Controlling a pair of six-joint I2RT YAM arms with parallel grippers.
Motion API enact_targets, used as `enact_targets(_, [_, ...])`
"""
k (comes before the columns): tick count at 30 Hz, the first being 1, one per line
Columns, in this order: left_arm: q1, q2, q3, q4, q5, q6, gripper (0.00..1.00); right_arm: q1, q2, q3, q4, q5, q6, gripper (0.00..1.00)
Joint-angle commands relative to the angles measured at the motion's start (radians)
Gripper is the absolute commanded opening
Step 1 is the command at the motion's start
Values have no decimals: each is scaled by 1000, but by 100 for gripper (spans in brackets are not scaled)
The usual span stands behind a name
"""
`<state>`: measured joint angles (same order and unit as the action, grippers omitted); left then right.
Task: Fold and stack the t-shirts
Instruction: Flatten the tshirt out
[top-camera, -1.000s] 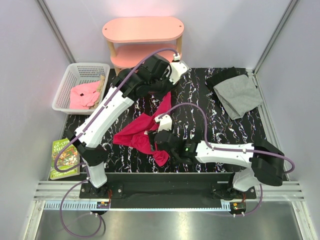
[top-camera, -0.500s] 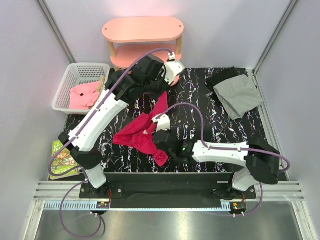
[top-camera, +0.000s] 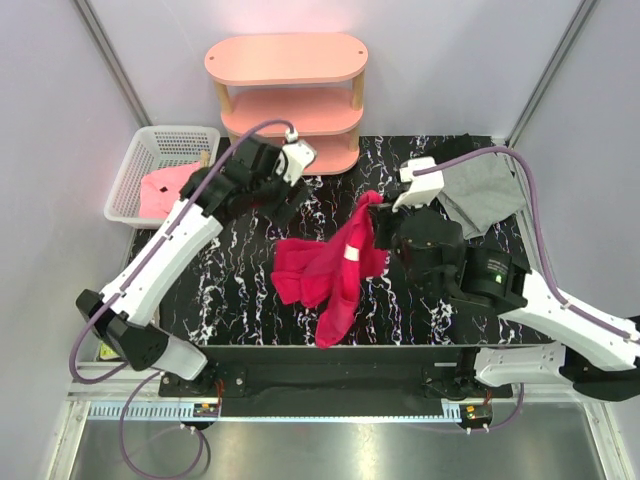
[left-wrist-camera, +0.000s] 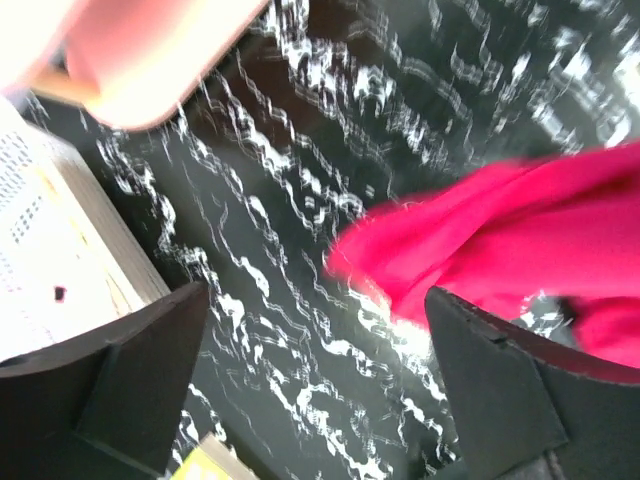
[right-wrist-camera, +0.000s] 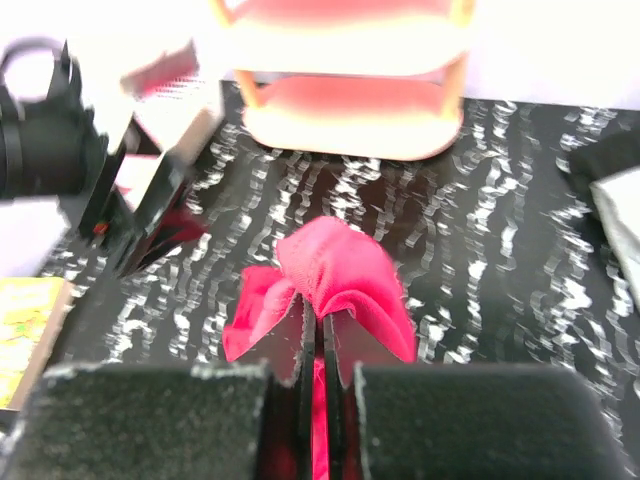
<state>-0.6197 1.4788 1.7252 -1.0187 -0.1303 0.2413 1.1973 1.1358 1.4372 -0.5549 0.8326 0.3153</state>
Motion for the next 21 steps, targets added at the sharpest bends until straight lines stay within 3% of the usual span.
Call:
enact_targets(1, [-6, -55, -202, 115, 1, 39, 88, -5, 18, 3, -210, 42, 40, 0])
enact_targets(5, [2, -52, -367, 195, -12, 67, 81, -5, -11, -3, -267, 49, 96, 1])
enact_targets(11, [2, 87, -426, 245, -9, 70, 79, -5, -45, 17, -316, 57, 107, 2])
enact_targets(21, [17, 325, -244, 302, 34, 26, 84, -4, -60, 54, -392, 80, 151, 1])
